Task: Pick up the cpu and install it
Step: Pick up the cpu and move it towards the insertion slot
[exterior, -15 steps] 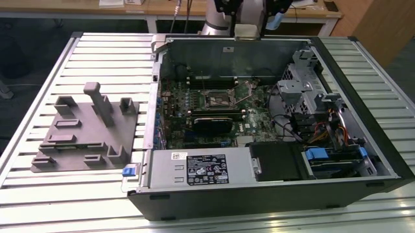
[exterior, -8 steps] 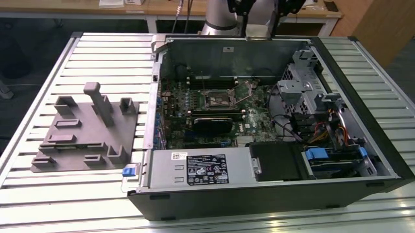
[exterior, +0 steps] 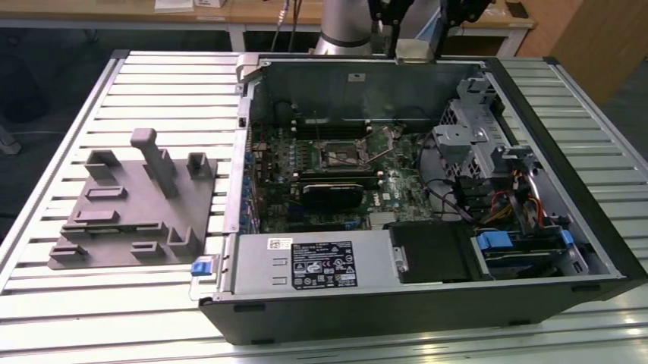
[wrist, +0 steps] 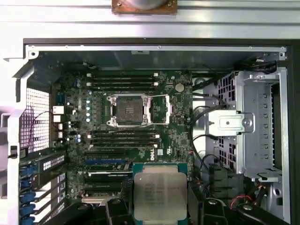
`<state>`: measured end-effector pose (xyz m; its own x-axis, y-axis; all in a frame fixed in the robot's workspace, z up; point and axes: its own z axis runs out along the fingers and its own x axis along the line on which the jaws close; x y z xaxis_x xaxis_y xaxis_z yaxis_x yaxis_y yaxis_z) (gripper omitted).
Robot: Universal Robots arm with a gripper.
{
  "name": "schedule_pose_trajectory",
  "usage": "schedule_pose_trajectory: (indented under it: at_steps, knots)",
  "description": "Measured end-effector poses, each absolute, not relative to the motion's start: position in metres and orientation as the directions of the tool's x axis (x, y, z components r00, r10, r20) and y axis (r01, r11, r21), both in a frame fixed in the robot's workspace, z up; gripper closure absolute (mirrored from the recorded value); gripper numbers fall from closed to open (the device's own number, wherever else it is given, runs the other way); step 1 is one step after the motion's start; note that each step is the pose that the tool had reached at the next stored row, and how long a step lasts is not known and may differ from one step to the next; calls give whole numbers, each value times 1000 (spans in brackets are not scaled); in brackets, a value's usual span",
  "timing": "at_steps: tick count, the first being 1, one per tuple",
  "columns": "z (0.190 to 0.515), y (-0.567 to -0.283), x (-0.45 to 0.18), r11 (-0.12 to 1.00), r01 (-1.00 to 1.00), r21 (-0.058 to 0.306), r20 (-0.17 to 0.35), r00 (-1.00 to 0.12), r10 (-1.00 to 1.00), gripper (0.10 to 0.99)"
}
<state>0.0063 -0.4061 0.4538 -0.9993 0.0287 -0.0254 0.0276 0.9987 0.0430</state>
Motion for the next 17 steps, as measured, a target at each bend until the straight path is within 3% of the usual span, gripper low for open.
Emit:
schedule_pose_trajectory:
  at_steps: [17]
  knots:
    - [425,-406,6,999,31,43,-25,-999,32,545]
